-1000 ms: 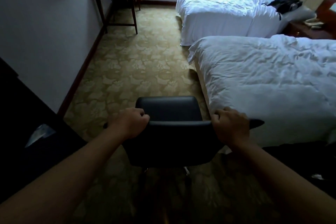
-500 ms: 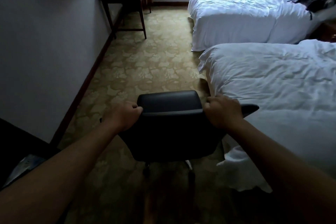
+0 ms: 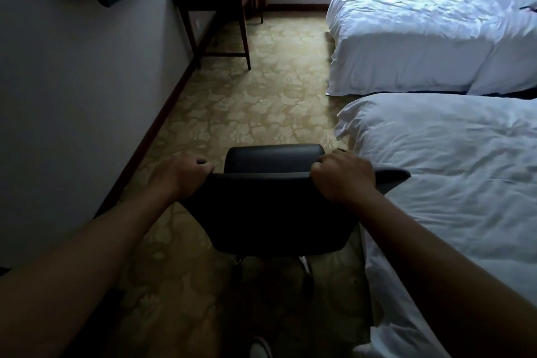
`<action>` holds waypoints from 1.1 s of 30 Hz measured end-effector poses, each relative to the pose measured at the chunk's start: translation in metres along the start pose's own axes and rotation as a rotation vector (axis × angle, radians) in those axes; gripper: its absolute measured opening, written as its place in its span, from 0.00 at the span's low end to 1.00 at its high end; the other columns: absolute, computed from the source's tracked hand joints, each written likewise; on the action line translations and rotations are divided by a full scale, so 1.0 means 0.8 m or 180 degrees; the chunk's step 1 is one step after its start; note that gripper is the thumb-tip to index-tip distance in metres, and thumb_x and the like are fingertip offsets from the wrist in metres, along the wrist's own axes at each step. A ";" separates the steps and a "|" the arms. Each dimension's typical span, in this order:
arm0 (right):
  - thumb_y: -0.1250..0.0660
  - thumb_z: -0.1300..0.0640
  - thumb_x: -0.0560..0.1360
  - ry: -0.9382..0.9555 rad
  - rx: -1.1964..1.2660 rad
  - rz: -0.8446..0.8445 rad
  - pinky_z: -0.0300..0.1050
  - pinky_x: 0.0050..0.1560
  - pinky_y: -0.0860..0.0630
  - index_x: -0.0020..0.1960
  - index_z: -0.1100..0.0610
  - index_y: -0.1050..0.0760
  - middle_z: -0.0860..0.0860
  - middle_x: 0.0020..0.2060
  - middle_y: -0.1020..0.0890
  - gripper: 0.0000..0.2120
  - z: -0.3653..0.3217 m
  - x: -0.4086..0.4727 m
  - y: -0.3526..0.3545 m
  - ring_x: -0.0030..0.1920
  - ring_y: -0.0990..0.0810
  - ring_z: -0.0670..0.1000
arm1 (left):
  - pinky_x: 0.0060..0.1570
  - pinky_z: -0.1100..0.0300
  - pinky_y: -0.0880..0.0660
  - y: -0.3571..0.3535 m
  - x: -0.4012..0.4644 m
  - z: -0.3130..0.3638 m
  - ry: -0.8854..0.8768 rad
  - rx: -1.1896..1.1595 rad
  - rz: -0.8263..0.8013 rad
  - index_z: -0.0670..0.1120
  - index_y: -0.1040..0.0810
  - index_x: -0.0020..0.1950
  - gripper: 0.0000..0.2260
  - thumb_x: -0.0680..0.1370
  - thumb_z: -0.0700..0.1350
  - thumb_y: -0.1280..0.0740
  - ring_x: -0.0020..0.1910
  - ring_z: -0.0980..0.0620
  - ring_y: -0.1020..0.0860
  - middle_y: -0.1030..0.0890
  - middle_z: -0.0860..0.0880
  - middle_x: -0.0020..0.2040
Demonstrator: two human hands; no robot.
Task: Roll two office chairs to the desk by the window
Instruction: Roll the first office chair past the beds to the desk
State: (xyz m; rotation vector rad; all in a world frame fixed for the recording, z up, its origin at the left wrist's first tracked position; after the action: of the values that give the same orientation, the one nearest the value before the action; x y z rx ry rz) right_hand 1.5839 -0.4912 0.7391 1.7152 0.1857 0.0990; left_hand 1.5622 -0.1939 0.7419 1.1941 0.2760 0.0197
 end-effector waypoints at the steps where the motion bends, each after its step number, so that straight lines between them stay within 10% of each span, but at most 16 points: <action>1: 0.51 0.46 0.71 -0.0019 0.0014 0.0029 0.49 0.43 0.36 0.49 0.52 0.21 0.54 0.50 0.20 0.22 0.006 0.027 0.001 0.47 0.24 0.54 | 0.38 0.56 0.30 0.003 0.028 0.008 -0.0015 -0.0049 0.0006 0.38 0.18 0.46 0.14 0.77 0.47 0.39 0.37 0.47 0.25 0.18 0.44 0.43; 7: 0.54 0.44 0.69 0.0014 0.0025 0.0020 0.50 0.43 0.36 0.48 0.53 0.22 0.55 0.49 0.20 0.25 0.019 0.157 0.004 0.46 0.26 0.55 | 0.26 0.64 0.37 0.027 0.164 0.036 -0.0022 -0.0233 0.0116 0.34 0.20 0.42 0.12 0.77 0.42 0.38 0.30 0.51 0.33 0.23 0.39 0.39; 16: 0.48 0.47 0.74 -0.0059 -0.0225 0.0154 0.48 0.43 0.38 0.46 0.54 0.20 0.57 0.50 0.18 0.20 0.057 0.342 0.034 0.47 0.22 0.57 | 0.30 0.57 0.39 0.054 0.334 0.084 -0.0133 0.0129 0.0019 0.60 0.23 0.33 0.13 0.67 0.57 0.47 0.33 0.50 0.27 0.24 0.51 0.32; 33: 0.49 0.42 0.70 -0.0129 0.0127 -0.0549 0.49 0.41 0.33 0.54 0.57 0.22 0.59 0.53 0.19 0.26 0.130 0.660 0.029 0.46 0.23 0.57 | 0.41 0.53 0.30 0.085 0.619 0.163 0.0183 0.0079 0.0111 0.37 0.18 0.46 0.14 0.78 0.45 0.39 0.40 0.47 0.27 0.17 0.38 0.49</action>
State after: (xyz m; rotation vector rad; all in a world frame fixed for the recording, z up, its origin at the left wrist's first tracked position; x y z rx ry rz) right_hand 2.1224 -0.5004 0.7251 1.7321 0.3062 -0.0674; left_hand 2.0783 -0.2081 0.7488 1.2243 0.3068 0.0812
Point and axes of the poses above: each hand's wrist, its own x-axis towards the middle knuckle, its own y-axis out of the back of the hand, z = x × y, the point moved 9 cm from there along x, towards the middle knuckle
